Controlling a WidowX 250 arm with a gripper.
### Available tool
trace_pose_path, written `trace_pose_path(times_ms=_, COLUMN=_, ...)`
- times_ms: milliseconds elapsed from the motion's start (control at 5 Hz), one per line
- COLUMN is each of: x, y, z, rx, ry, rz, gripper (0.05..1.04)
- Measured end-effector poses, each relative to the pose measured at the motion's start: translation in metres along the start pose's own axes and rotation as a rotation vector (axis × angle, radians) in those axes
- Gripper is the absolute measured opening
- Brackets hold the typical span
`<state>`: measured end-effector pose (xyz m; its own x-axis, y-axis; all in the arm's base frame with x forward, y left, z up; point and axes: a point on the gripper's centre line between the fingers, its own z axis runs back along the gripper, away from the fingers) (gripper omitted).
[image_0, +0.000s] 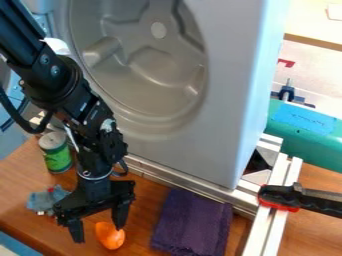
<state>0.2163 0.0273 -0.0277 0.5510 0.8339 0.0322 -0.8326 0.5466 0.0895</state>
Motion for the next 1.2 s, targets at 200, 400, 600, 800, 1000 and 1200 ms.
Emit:
trace_pose_path(times_ms=200, x=0.013, y=0.003, z=-0.006, rx=0.028, ry=-0.021, rz=-0.01, gripper=1.001)
trace_pose_path(times_ms=400, x=0.022, y=0.005, z=-0.017, rx=0.038, ry=-0.004, rz=0.029, gripper=1.001)
trace_pose_path(times_ms=600, x=0.022, y=0.006, z=-0.033, rx=0.063, ry=0.021, rz=0.074, gripper=1.001)
trace_pose_path(times_ms=800, x=0.013, y=0.008, z=-0.047, rx=0.08, ry=0.054, rz=0.158, gripper=1.001)
trace_pose_path(times_ms=1000, x=0.008, y=0.004, z=-0.049, rx=0.077, ry=0.064, rz=0.194, gripper=1.001)
trace_pose_path(times_ms=1200, x=0.005, y=0.001, z=-0.049, rx=0.073, ry=0.06, rz=0.179, gripper=1.001)
